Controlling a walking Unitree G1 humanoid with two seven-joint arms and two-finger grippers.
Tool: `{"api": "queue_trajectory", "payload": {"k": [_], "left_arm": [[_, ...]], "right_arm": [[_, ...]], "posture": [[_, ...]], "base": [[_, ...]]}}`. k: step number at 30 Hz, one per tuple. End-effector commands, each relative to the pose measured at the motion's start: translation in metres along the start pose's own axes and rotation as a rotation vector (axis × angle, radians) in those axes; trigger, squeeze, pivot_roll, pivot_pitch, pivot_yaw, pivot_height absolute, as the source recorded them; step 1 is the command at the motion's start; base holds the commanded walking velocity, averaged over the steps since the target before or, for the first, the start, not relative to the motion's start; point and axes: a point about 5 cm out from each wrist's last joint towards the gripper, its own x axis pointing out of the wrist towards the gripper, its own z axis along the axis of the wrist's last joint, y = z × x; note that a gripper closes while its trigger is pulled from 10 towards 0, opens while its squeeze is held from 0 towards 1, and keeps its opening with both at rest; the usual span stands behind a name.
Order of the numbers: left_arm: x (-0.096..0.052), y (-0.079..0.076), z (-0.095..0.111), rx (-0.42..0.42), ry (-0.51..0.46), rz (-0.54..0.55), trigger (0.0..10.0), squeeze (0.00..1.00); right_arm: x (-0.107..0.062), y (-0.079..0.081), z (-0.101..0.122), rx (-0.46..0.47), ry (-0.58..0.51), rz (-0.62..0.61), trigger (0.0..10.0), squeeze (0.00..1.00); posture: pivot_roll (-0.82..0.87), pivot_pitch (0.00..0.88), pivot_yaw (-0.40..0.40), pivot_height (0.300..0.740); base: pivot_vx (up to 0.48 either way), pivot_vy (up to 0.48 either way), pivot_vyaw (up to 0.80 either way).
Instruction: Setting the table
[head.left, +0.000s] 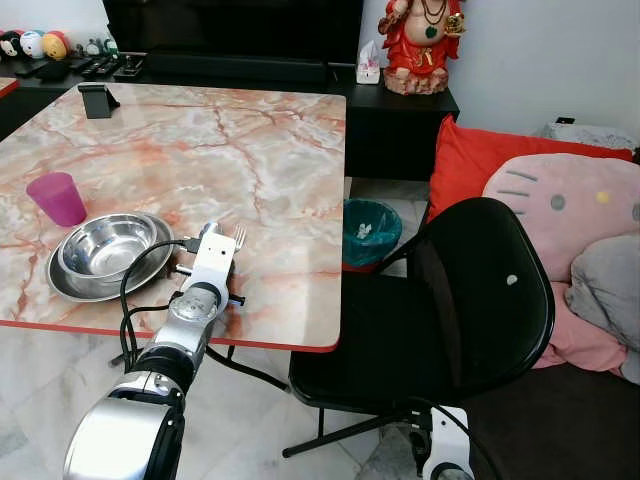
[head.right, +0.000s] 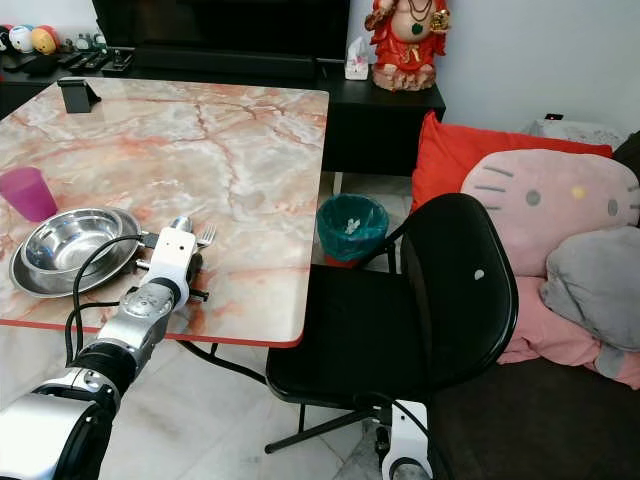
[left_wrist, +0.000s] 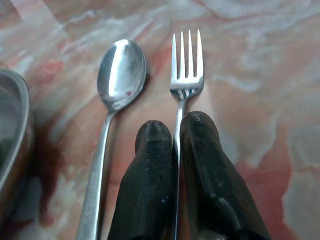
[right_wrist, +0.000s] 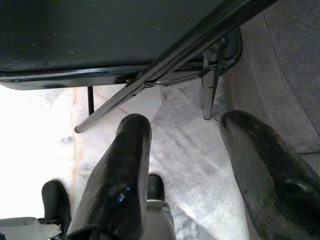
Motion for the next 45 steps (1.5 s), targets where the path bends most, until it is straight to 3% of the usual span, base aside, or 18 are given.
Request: {"api": "queue_trajectory", "payload": {"k": [1,8,11,12,16,19,21,31,37,45], "left_arm": [[0.003,0.002,0.019,0.02,-0.065,0.014,10.0,0.0],[0.004,-0.001,0.033,0.027,-0.132,0.01,10.0,0.0],[-0.001,-0.005,0.048,0.013,-0.284,-0.031,10.0,0.0],[-0.001,-0.005,0.048,0.013,-0.284,-0.031,10.0,0.0],[-0.014,-0.012,0.053,0.001,-0.438,-0.105,10.0,0.0],[-0.024,-0.017,0.047,0.042,-0.488,-0.132,10.0,0.0],[-0.034,-0.019,0.037,0.024,-0.524,-0.146,10.0,0.0],[-0.066,-0.018,0.013,-0.05,-0.552,-0.102,10.0,0.0],[-0.06,-0.016,0.025,-0.109,-0.569,-0.057,10.0,0.0],[-0.06,-0.016,0.028,-0.114,-0.562,-0.05,10.0,0.0]], "right_arm": [[0.0,-0.002,-0.002,-0.002,0.011,-0.005,10.0,0.0],[0.0,-0.002,-0.002,-0.001,0.011,-0.005,10.0,0.0],[0.0,-0.001,-0.002,0.001,0.01,-0.006,10.0,0.0],[0.0,-0.001,-0.002,0.001,0.01,-0.006,10.0,0.0],[-0.001,-0.001,-0.003,0.003,0.006,-0.009,10.0,0.0],[-0.001,-0.001,-0.002,0.006,0.001,-0.014,10.0,0.0],[-0.001,-0.001,-0.002,0.008,0.0,-0.015,10.0,0.0],[0.0,-0.004,-0.001,0.005,-0.007,-0.02,10.0,0.0],[0.0,-0.004,0.001,0.006,-0.017,-0.023,10.0,0.0],[-0.001,-0.004,-0.001,0.021,-0.012,-0.043,10.0,0.0]], "posture": [[0.01,0.0,-0.05,0.74],[0.0,0.0,-0.048,0.74],[0.0,0.0,-0.047,0.74],[0.0,0.0,-0.047,0.74],[0.0,0.0,-0.044,0.74],[0.0,0.0,-0.044,0.74],[0.0,0.0,-0.046,0.74],[0.01,0.0,-0.057,0.74],[0.0,0.0,-0.055,0.74],[-0.01,0.0,-0.045,0.74]], "base": [[0.0,0.0,0.0],[0.0,0.0,0.0],[0.0,0.0,0.0],[0.0,0.0,0.0],[0.0,0.0,0.0],[0.0,0.0,0.0],[0.0,0.0,0.0],[0.0,0.0,0.0],[0.0,0.0,0.0],[0.0,0.1,0.0]]}}
